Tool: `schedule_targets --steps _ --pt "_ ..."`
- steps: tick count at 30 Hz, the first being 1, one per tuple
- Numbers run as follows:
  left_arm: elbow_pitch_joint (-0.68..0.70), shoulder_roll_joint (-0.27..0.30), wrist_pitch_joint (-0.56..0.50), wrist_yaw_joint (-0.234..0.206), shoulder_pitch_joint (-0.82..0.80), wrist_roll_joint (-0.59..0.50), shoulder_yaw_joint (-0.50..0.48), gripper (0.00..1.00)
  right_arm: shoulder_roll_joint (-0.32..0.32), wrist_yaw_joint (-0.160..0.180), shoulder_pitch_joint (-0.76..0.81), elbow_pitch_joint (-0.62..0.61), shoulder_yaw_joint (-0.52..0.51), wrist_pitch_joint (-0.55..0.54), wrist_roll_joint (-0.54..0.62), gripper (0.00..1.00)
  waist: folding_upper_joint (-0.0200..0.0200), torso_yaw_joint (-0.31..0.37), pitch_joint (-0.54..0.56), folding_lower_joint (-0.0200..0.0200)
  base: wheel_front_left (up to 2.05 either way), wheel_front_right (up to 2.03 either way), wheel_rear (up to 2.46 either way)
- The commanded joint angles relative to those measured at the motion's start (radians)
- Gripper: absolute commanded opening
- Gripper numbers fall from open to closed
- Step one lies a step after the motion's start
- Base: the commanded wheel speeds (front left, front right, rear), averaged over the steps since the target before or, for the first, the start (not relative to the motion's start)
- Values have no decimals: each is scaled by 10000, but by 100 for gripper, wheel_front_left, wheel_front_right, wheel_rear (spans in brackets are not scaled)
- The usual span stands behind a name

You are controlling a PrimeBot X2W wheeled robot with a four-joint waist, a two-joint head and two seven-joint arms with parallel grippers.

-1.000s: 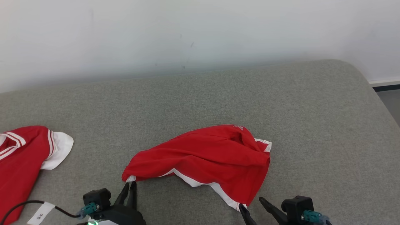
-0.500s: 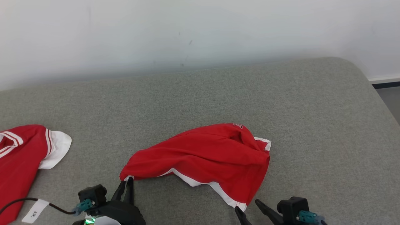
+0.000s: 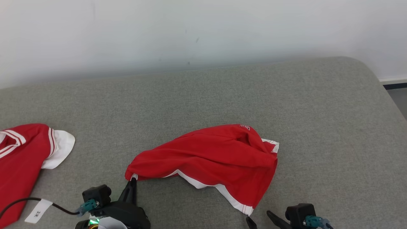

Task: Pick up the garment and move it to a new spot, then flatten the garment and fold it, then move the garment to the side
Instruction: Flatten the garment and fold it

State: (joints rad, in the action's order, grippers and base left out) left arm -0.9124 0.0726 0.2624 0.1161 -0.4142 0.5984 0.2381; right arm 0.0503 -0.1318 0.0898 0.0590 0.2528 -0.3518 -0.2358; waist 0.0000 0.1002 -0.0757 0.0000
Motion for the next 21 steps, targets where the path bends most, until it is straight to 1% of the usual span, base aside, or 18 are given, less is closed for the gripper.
schedule_targets --steps 1,5,10,16,18,20,21 --pt "23 0 29 69 -107 -75 12 0 -1 22 51 70 -28 -1 44 100 0 -32 -14 0 0 0 0" --pt "49 -6 30 54 -145 -85 4 0 -2 22 -294 413 92 -161 191 100 0 -123 -65 0 0 0 0" --pt "58 2 30 79 -224 -98 11 0 -1 22 -807 964 505 -158 597 100 0 -290 -196 0 0 0 0" --pt "60 -32 31 111 -248 -86 56 0 2 22 -1144 1691 283 -211 1166 100 0 -518 -304 0 0 0 0" --pt "68 -42 31 119 -254 -61 59 0 -1 22 -1186 1830 303 -177 1190 96 0 -575 -328 0 0 0 0" --pt "86 -46 31 124 -261 -54 45 0 -1 22 -1282 1939 366 -88 1256 97 0 -611 -350 0 0 0 0" --pt "93 -45 31 127 -264 -55 33 0 -1 22 -1298 1986 370 -38 1272 94 0 -624 -359 0 0 0 0"
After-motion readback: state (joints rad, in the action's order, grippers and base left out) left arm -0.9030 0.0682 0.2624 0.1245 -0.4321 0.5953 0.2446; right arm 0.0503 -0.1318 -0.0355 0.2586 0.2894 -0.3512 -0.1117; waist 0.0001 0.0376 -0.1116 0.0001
